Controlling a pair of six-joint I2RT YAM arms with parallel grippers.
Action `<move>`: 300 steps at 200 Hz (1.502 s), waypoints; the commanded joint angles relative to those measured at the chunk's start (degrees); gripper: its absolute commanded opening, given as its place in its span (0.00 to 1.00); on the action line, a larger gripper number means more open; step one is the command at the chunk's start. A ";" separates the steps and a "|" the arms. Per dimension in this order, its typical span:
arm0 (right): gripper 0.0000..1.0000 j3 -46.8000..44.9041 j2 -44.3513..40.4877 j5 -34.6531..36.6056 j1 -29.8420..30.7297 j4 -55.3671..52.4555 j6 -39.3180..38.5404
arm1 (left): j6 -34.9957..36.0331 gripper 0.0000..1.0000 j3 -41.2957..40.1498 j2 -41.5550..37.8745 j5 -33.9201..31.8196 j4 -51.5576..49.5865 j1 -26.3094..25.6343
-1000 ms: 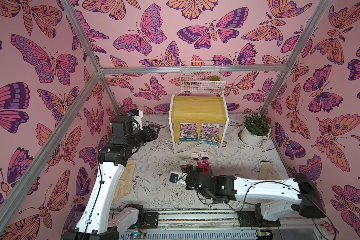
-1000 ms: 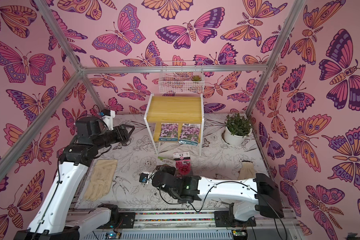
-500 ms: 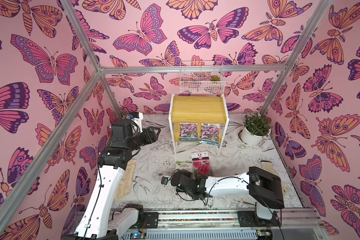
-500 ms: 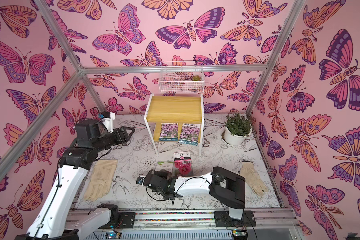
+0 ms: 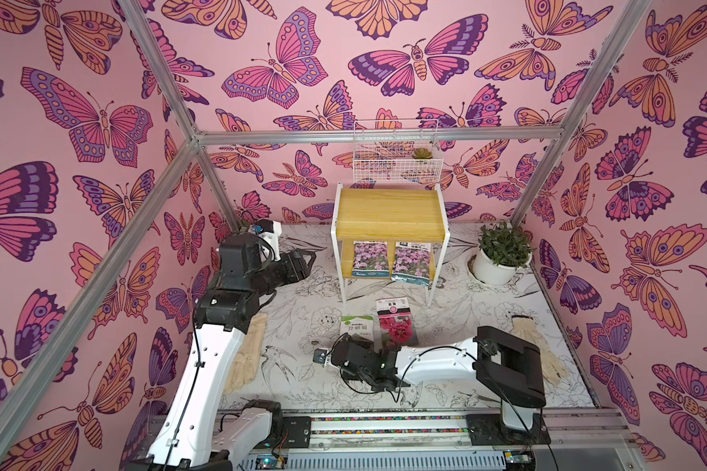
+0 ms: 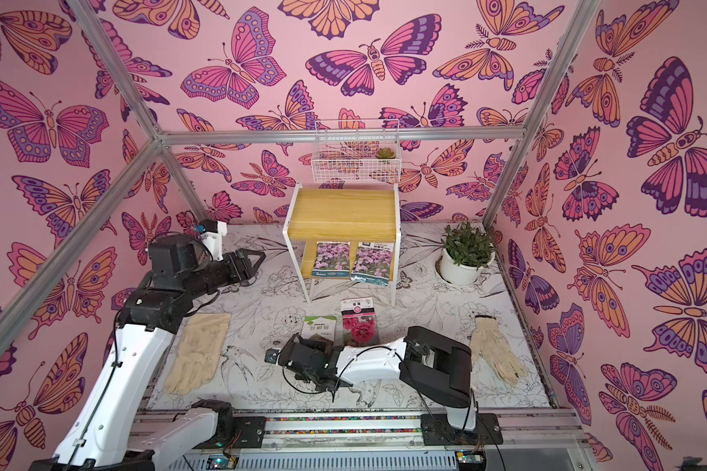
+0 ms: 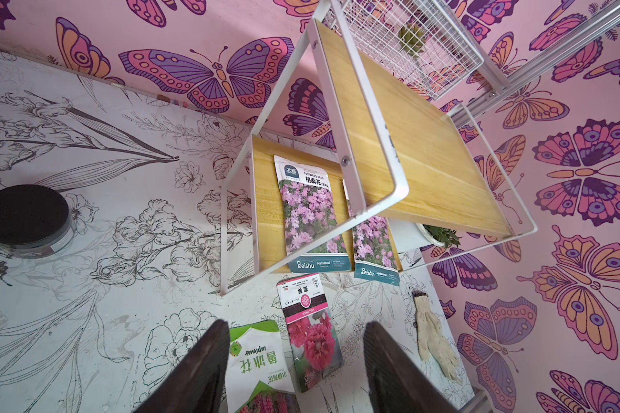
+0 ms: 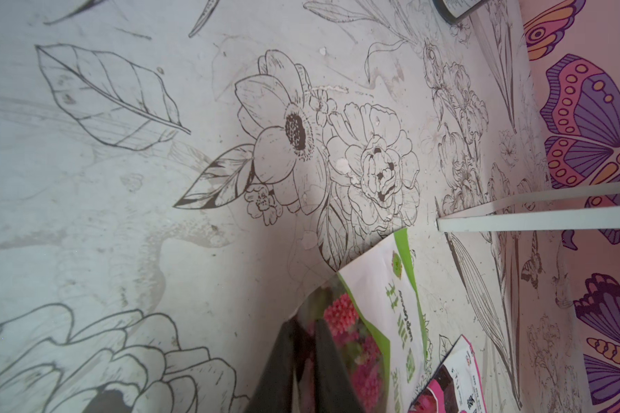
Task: Take the seed bag off the shelf
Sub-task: Place the seed packet at the center of the board.
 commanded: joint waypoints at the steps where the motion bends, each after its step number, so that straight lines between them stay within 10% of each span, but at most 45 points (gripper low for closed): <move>1: 0.35 1.17 0.67 -0.54 -0.45 -2.90 1.93 | -0.03 0.63 -0.86 -0.70 0.84 1.48 0.35; 111: 0.90 5.12 -24.41 0.62 -0.81 -15.64 1.82 | -0.12 0.65 -3.13 1.28 1.88 2.75 0.35; 237: 0.93 -3.53 -39.88 -15.20 -37.66 -24.35 11.24 | 1.42 0.70 -20.38 1.45 0.33 9.19 0.36; 300: 0.90 -0.23 -32.39 -17.05 -40.31 -22.40 6.88 | 1.64 0.70 -20.64 1.87 1.34 8.91 0.35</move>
